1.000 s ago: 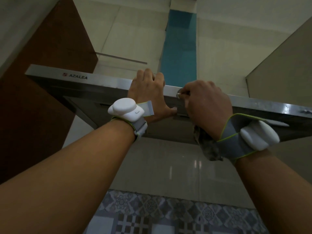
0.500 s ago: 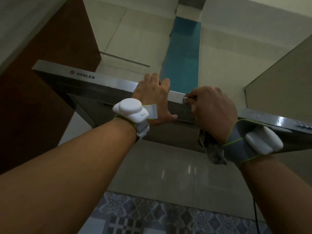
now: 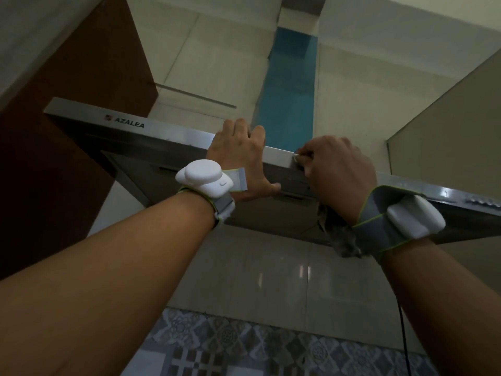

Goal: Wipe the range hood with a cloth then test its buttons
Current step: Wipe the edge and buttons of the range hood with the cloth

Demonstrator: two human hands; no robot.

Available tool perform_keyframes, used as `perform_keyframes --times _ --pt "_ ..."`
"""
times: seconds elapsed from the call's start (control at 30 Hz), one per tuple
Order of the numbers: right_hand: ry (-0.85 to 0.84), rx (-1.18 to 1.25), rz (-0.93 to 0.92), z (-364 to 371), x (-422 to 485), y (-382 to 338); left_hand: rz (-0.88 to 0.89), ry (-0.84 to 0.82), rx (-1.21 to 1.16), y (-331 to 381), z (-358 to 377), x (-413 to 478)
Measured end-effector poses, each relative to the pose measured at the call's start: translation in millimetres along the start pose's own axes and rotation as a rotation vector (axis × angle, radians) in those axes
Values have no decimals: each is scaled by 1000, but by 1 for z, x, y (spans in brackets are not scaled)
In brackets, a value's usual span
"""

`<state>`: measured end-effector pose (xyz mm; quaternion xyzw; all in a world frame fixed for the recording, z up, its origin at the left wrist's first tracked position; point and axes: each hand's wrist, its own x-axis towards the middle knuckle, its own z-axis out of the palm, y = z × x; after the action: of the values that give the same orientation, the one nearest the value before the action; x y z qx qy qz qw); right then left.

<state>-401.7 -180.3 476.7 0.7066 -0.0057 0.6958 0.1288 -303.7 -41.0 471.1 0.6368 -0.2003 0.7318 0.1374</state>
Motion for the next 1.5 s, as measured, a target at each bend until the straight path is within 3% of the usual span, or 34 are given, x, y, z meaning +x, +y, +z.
perform_keyframes --times 0.37,1.17,1.33,1.5 --pt "-14 27 88 -5 -4 21 16 -12 -2 -1 -1 1" --pt "17 -5 22 0 -8 22 -4 -35 69 9 -2 5" --pt "-22 -29 5 -5 -9 37 143 -157 -83 35 -7 13" --pt "-38 19 69 -8 1 43 148 -70 -41 53 5 6"
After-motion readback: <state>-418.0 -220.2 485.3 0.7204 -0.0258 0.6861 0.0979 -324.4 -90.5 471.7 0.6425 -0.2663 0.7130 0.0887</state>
